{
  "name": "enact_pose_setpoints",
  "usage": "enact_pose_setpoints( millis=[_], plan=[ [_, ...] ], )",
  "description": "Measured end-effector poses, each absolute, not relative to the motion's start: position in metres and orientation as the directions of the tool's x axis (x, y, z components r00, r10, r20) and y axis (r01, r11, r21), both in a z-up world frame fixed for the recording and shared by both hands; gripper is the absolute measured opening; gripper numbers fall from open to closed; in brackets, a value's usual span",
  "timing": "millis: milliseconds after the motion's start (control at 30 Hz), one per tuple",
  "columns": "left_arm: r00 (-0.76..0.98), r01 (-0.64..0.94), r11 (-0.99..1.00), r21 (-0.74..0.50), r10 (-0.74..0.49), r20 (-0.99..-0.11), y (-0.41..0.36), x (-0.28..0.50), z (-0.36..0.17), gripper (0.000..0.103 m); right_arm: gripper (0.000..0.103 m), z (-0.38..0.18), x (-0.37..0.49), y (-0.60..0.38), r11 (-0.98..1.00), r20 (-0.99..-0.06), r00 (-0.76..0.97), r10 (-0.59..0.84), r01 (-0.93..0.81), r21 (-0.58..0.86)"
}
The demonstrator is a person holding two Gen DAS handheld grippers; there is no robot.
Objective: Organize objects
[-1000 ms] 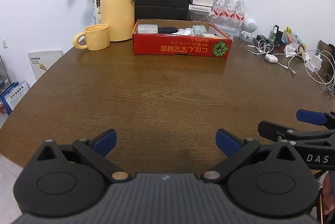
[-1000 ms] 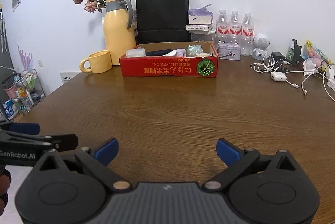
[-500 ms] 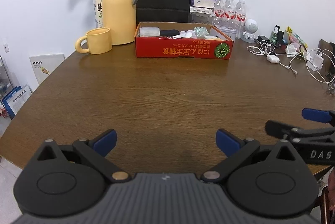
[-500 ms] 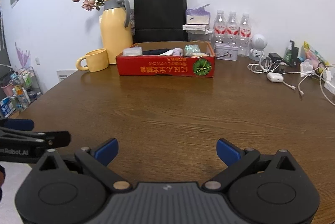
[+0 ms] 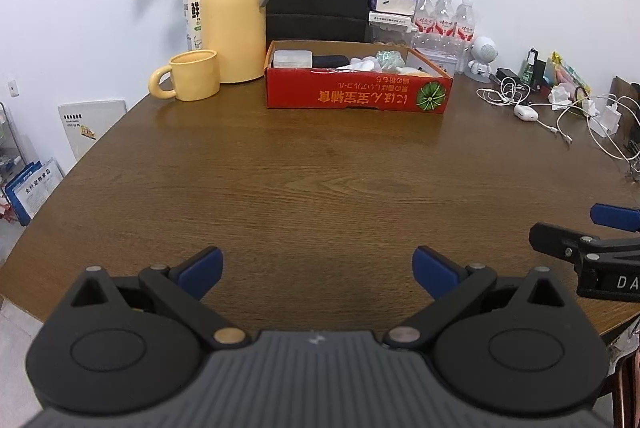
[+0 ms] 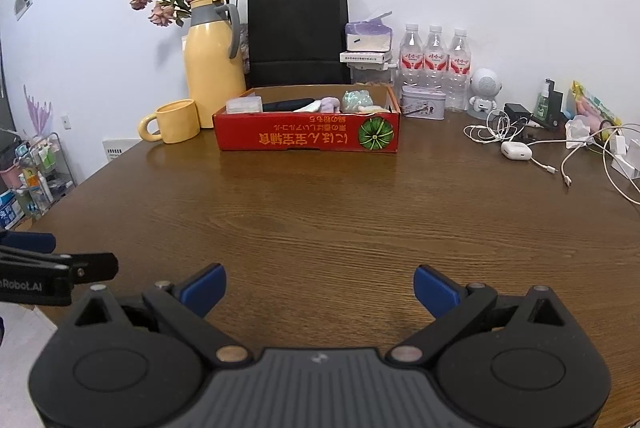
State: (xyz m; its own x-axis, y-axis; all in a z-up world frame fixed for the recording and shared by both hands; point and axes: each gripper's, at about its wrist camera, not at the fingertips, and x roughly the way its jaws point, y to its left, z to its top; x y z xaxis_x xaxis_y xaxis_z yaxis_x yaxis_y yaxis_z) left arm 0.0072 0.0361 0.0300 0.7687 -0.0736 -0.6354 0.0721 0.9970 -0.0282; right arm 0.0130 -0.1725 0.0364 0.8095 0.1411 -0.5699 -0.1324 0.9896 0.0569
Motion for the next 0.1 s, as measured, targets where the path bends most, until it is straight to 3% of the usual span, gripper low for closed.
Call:
enact_pose_setpoints(
  millis=[100],
  plan=[
    [0.779, 0.074, 0.997, -0.024, -0.073, -0.623, 0.0383, 0.0065, 0.0319, 0.103, 0.1, 0.0361, 0.0137, -0.1743, 0.989, -0.571, 0.808, 0.146, -0.133, 0.065]
  ],
)
